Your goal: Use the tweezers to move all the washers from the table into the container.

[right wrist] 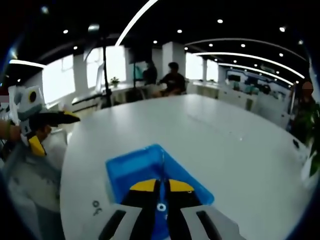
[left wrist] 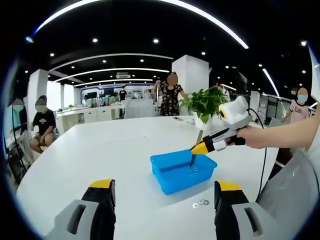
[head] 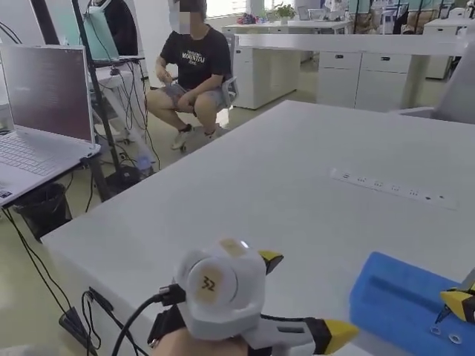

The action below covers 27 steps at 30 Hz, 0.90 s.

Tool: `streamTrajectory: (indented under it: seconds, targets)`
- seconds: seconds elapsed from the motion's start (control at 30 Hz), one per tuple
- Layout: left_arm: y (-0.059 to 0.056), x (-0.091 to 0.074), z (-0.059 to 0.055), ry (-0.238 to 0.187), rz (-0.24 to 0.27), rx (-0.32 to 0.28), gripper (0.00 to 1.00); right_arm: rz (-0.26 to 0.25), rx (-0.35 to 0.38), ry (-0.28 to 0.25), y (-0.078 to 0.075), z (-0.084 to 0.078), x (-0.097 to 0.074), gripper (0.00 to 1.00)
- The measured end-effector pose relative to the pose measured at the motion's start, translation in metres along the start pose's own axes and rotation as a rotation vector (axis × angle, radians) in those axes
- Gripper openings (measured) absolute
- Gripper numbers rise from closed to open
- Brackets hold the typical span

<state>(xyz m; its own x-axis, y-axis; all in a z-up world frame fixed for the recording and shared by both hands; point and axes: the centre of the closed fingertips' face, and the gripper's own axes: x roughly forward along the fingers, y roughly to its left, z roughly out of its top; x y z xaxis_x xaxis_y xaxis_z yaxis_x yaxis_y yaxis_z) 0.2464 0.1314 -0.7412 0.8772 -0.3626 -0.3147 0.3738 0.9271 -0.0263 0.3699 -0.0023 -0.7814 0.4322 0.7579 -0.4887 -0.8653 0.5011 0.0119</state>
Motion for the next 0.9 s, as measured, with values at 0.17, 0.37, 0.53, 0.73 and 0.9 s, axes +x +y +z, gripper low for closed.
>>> streamTrajectory:
  seconds: [0.17, 0.37, 0.53, 0.73, 0.9]
  targets:
    - [0.004, -0.001, 0.000, -0.002, 0.017, 0.000, 0.82, 0.018, -0.015, -0.038, 0.012, 0.017, -0.011, 0.03]
    - [0.007, -0.002, 0.001, -0.009, 0.029, -0.011, 0.82, 0.049, -0.023, -0.088, 0.030, 0.034, -0.022, 0.03]
    - [0.006, -0.001, 0.000, 0.001, 0.025, -0.001, 0.80, 0.098, -0.027, -0.097, 0.049, 0.035, -0.023, 0.03]
    - [0.006, -0.001, -0.004, 0.019, 0.026, 0.007, 0.79, 0.153, -0.023, -0.067, 0.072, 0.025, -0.020, 0.03]
    - [0.006, 0.000, -0.006, 0.032, 0.025, 0.017, 0.79, 0.208, -0.002, -0.016, 0.085, 0.010, -0.014, 0.03]
